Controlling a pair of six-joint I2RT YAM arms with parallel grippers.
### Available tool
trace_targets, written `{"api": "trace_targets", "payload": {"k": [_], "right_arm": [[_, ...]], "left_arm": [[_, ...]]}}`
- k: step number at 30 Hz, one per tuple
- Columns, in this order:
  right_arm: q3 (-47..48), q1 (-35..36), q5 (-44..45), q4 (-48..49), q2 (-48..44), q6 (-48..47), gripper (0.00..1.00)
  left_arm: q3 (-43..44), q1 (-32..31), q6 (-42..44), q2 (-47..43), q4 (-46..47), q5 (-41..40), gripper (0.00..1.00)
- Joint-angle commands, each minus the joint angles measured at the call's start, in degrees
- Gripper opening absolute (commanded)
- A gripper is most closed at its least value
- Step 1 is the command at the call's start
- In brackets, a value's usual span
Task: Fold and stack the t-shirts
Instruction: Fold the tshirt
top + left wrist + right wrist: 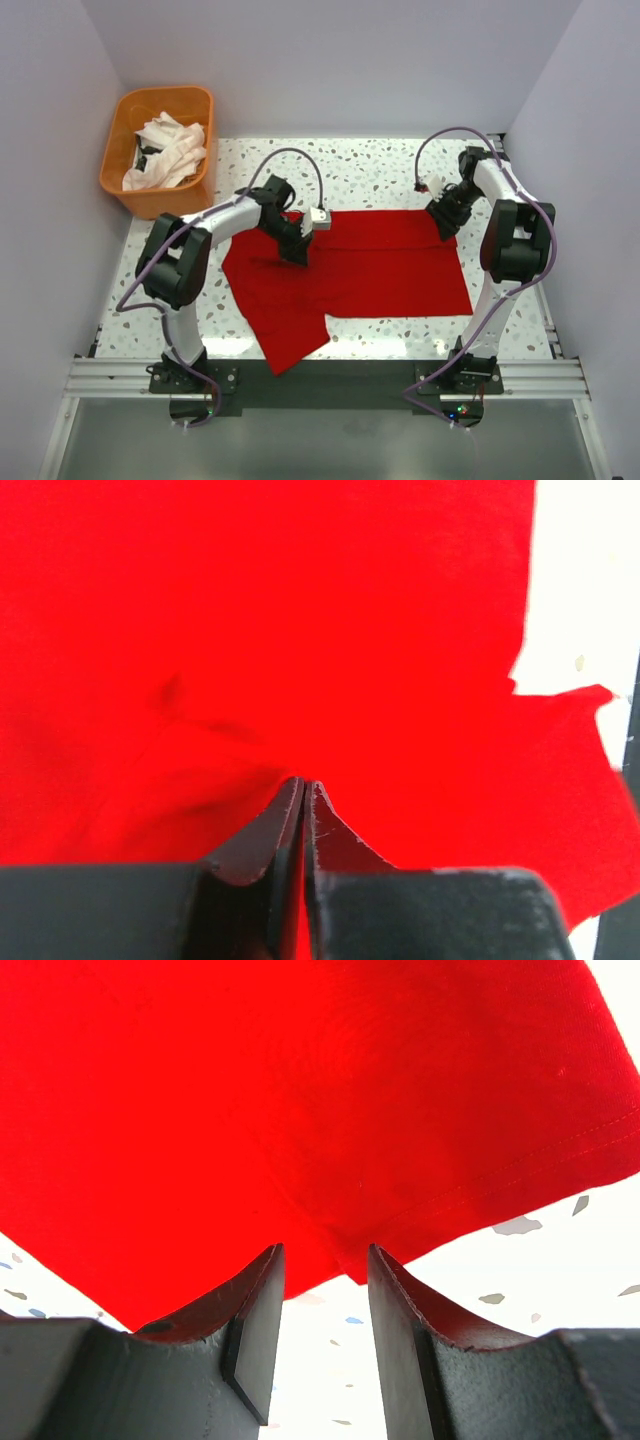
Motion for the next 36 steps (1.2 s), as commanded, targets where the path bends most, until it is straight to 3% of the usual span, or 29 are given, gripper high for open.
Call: {"api": "trace_targets", "payload": {"k": [1, 2, 3, 7, 13, 17, 24, 29, 36], "right_arm": [[1.45, -0.02, -1.44, -0.60, -1.57, -0.46, 0.42], [1.63, 0.07, -1.52, -0.69, -1.57, -0.46, 0.42], [1.63, -0.02, -1.70, -0.78, -1.65, -0.46, 0.42], [1.54, -0.02, -2.14, -0.87, -1.83, -0.38, 0.42], [2.42, 0.16, -3.37, -0.26, -1.74, 2.07, 0.42], [1.99, 1.03, -2.32, 4.48, -2.62, 8.13, 0.41], [-1.62, 4.02, 5.41, 18.37, -3.06, 18.60, 0.40], [-2.24, 5.25, 12.60, 20.92, 0.27, 20.10, 0.39], [-4.08, 5.25, 20.70, 22.77, 3.27, 20.54, 0.37]], "left_arm": [[-3.52, -3.70, -2.56, -4.72, 2.87, 0.57, 0.16], [-4.83, -4.57, -2.91, -5.25, 3.31, 0.40, 0.29], [-5.28, -4.67, -3.00, -6.30, 3.31, -0.21, 0.34], [-4.32, -3.88, -3.79, -8.24, 2.34, -1.54, 0.45], [0.07, 5.68, -10.37, -8.25, 3.39, -0.74, 0.42], [0.51, 10.43, -16.86, -7.19, 11.98, -10.30, 0.42], [2.45, 12.47, -24.70, -1.75, 18.43, -30.16, 0.42], [1.84, 13.00, -27.17, 2.65, 16.58, -36.93, 0.39], [-4.75, 14.75, -29.81, 1.34, 16.14, -45.38, 0.34]]}}
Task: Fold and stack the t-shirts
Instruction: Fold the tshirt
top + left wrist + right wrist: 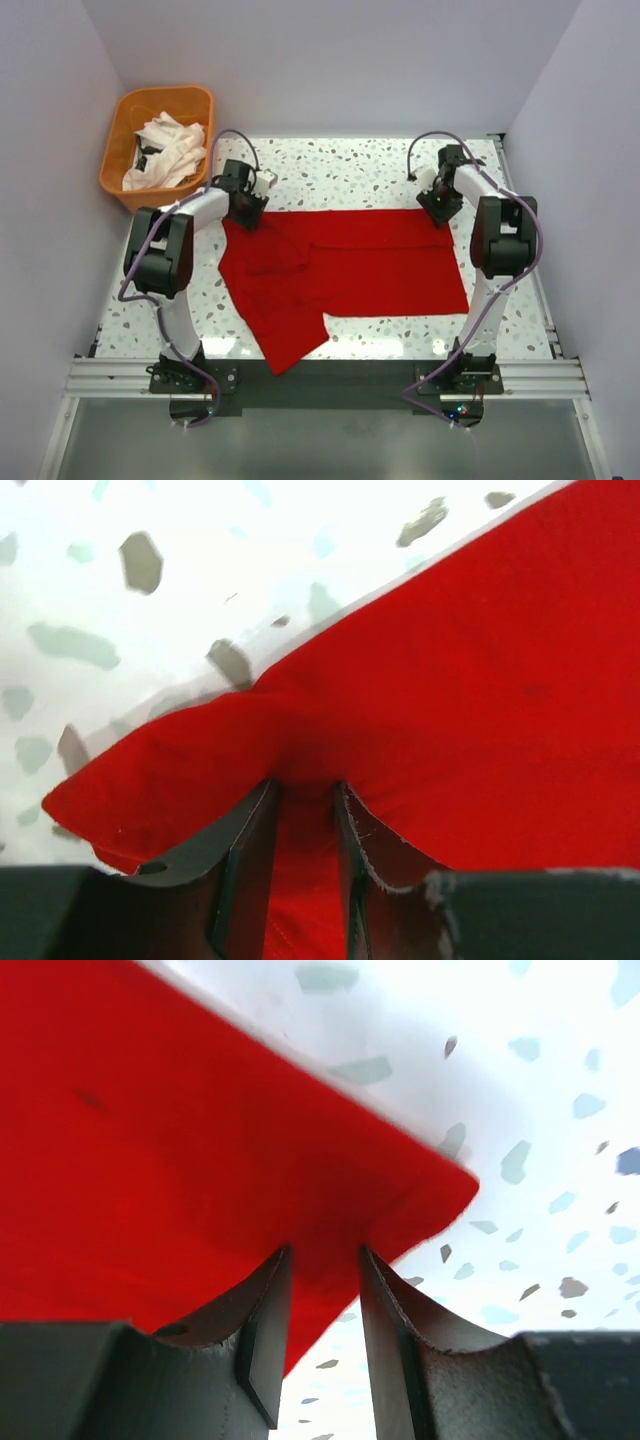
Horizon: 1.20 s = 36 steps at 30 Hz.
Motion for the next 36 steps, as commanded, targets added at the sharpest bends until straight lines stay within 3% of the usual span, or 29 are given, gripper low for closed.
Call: {"api": "trace_targets", "payload": {"k": [1, 3, 9, 14, 17, 20, 22, 24, 25, 27, 29, 32, 36], "right_arm": [[-2.27, -0.28, 6.39, 2.27, 0.91, 1.39, 0.37], [-1.84, 1.29, 7.18, 2.80, 1.87, 2.53, 0.36], [6.85, 2.19, 11.31, 3.15, 7.67, 4.29, 0.36], [10.90, 2.27, 14.22, 5.26, 10.75, 4.47, 0.36], [14.24, 2.19, 13.09, 4.65, 10.93, 5.43, 0.40], [17.23, 2.19, 6.96, 2.02, 7.70, 6.40, 0.48], [17.85, 2.19, 3.69, 0.00, 5.05, 6.06, 0.58], [17.59, 2.19, -0.95, -2.72, 0.59, 4.83, 0.66], [17.24, 2.19, -2.20, -4.04, -1.10, 3.78, 0.78], [14.62, 2.19, -5.62, -7.03, -6.26, -0.17, 0.85], [11.63, 2.10, -7.92, -10.88, -9.97, -5.51, 0.86], [3.55, 2.10, -12.66, -16.94, -17.35, -14.03, 0.86], [-11.45, 2.10, -13.21, -20.58, -24.48, -22.15, 0.75]], "left_arm": [[-3.51, 1.66, -1.83, -0.44, -0.69, -8.26, 0.34], [-2.20, 1.84, -1.57, 1.67, -0.60, -8.35, 0.35], [14.20, 2.01, 1.41, 11.68, -4.19, -6.77, 0.38], [22.58, 2.10, 2.65, 18.02, -4.73, -7.21, 0.38], [27.06, 2.19, 3.70, 19.34, -5.78, -6.95, 0.39], [29.36, 2.28, 5.90, 16.10, -6.05, -0.90, 0.50], [28.57, 2.28, 8.18, 11.03, -5.61, 5.50, 0.57], [26.30, 2.19, 10.63, 6.88, -5.95, 10.17, 0.75], [25.32, 2.28, 11.52, 3.03, -6.66, 14.37, 0.80], [22.52, 2.36, 14.84, -2.07, -11.37, 19.22, 0.86], [19.62, 2.37, 18.37, -5.60, -15.26, 25.65, 0.89], [7.70, 2.36, 27.31, -13.07, -20.01, 29.87, 0.89], [-3.21, 2.19, 33.75, -20.72, -25.20, 31.46, 0.85]]}}
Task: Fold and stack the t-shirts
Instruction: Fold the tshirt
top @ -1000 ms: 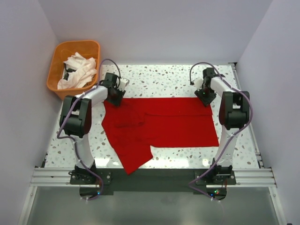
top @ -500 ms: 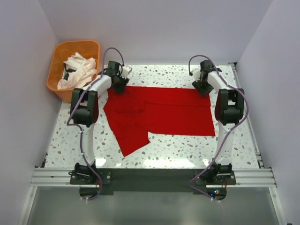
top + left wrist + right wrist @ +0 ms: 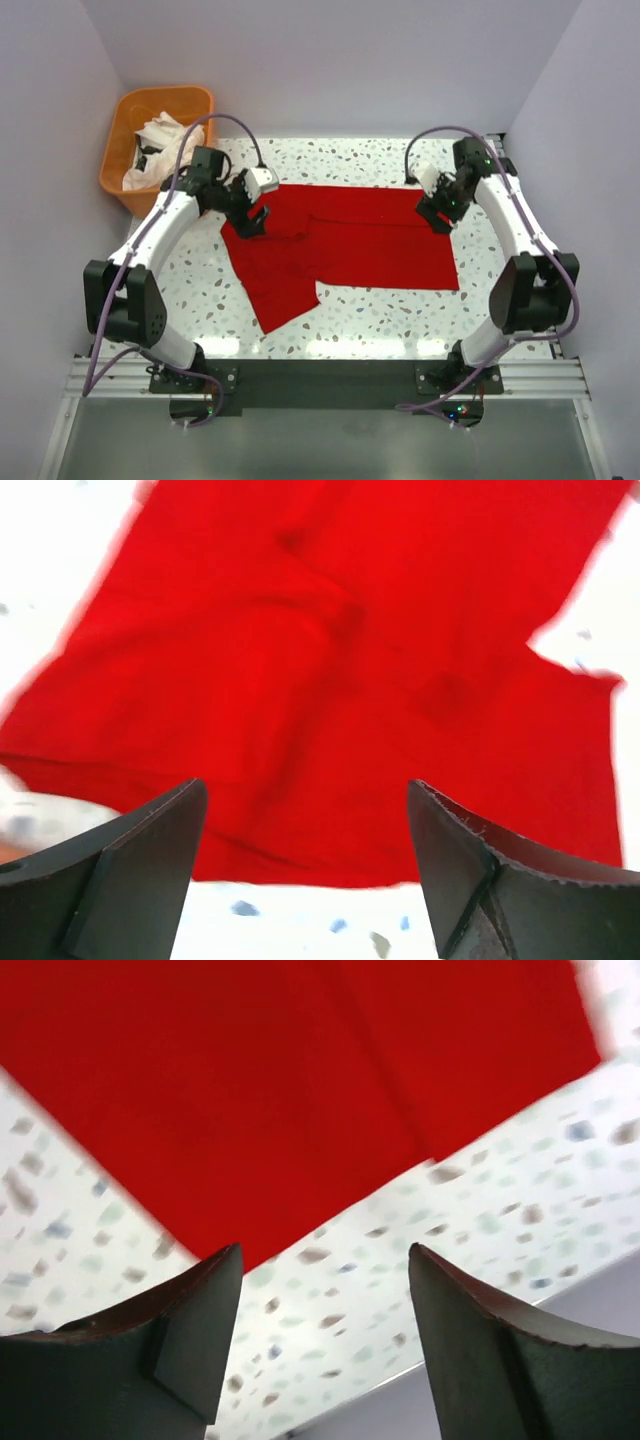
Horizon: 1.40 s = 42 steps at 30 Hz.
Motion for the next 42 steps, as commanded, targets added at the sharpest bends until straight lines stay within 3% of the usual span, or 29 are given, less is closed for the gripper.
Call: {"api": "trace_targets", "payload": {"k": [1, 3, 9, 17, 30, 37, 40, 42], "right_arm": [[-11.73, -0.11, -2.19, -7.44, -4.81, -10.96, 0.69], [-18.39, -0.20, -0.26, -5.52, -8.33, -13.51, 0.60], [-31.25, -0.11, 4.41, 1.96, -12.48, -15.11, 0.46], [-39.25, -0.11, 8.36, 8.90, -12.66, -17.30, 0.44], [-41.46, -0.11, 9.60, 14.27, -12.31, -16.60, 0.43], [-44.36, -0.02, 10.12, 17.25, -11.52, -17.39, 0.41], [-45.07, -0.11, 10.65, 19.10, -11.16, -17.48, 0.35], [-45.07, -0.11, 10.65, 19.71, -10.46, -17.30, 0.22]], "left_arm": [[-9.38, 0.11, 10.05, -4.00, -8.29, 5.85, 0.84], [-14.30, -0.32, 10.58, -7.09, -8.38, 5.15, 0.83], [-18.80, -1.55, 9.88, -10.88, -6.98, 4.18, 0.81], [-20.83, -3.49, 9.79, -10.97, -6.01, 2.25, 0.80], [-22.84, -6.12, 10.50, -12.02, -5.22, 0.23, 0.80], [-29.60, -12.44, 10.50, -15.36, -2.50, -4.07, 0.80], [-31.72, -14.30, 10.15, -16.51, -1.62, -4.96, 0.80], [-32.86, -15.18, 9.88, -17.82, -1.00, -5.48, 0.80]]}}
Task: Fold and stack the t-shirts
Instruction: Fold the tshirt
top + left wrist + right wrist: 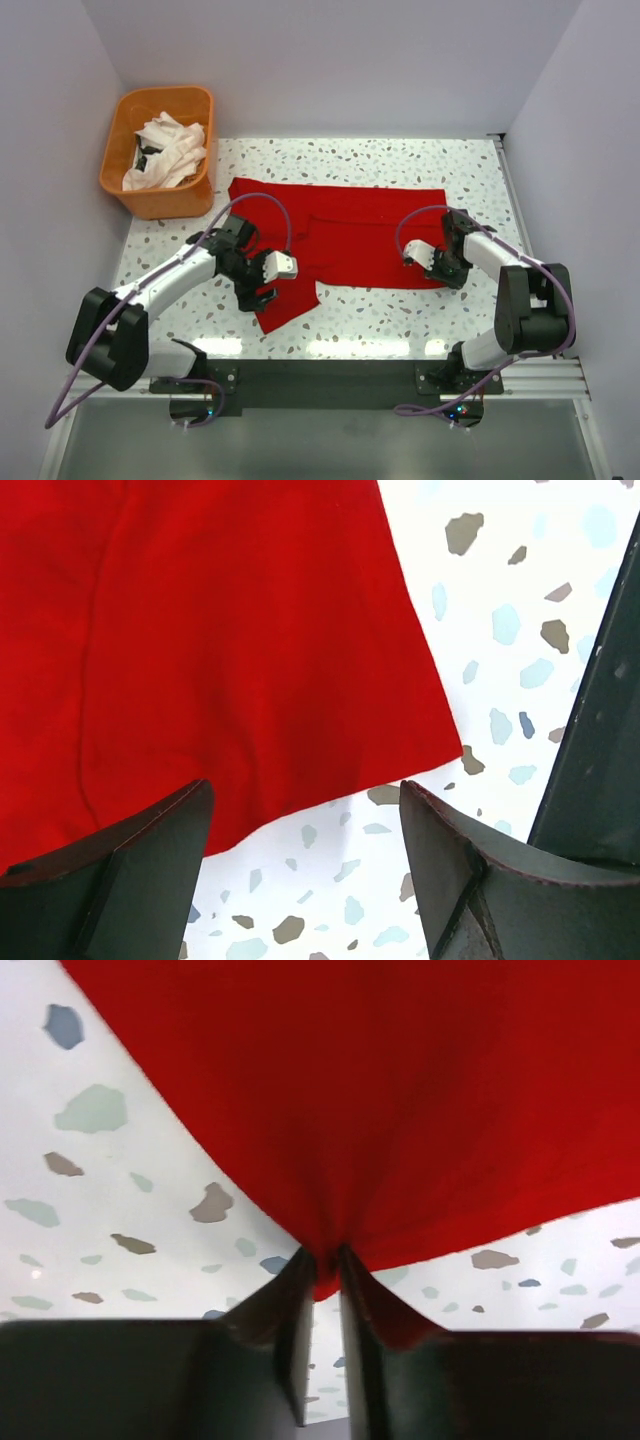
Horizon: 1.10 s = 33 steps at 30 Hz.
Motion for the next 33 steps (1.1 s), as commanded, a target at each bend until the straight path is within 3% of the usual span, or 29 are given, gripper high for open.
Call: {"api": "trace_targets", "payload": {"k": [1, 2, 3, 9, 17, 20, 24, 29, 33], "right_arm": [[-1.27, -0.09, 0.34, 3.59, 1.06, -0.80, 0.16], [-1.09, -0.09, 1.21, 3.59, 1.41, -0.71, 0.04], [-0.92, -0.09, 1.39, 3.59, 1.76, -0.45, 0.00], [0.84, -0.09, 1.04, 2.54, 1.50, 0.52, 0.00], [2.51, -0.09, 0.60, 0.87, 1.06, 1.22, 0.00], [2.87, -0.17, 0.60, 0.60, 1.15, 1.22, 0.00], [3.30, -0.09, 0.60, -0.71, 0.97, 1.31, 0.00], [3.74, -0.09, -0.98, -3.52, -1.04, 0.70, 0.00], [2.70, -0.17, -2.47, -7.74, -5.25, -0.62, 0.00]], "left_arm": [[-2.35, -2.47, 0.70, -3.03, 3.44, -1.68, 0.80], [-2.88, -3.36, 0.53, -3.82, 3.79, -1.95, 0.79], [-3.41, -4.15, 0.26, -4.26, 4.05, -2.64, 0.79], [-8.06, -12.05, -1.23, -5.49, 7.13, -7.12, 0.77], [-10.35, -15.67, -2.11, -2.60, 10.03, -11.17, 0.74], [-11.06, -16.55, -1.94, -0.84, 10.56, -12.23, 0.65], [-10.98, -16.81, -1.24, 0.22, 8.72, -11.88, 0.32], [-6.77, -16.81, -0.97, -2.41, 3.36, -7.24, 0.01], [-3.59, -16.81, 0.25, -6.01, -5.23, -2.57, 0.00]]}}
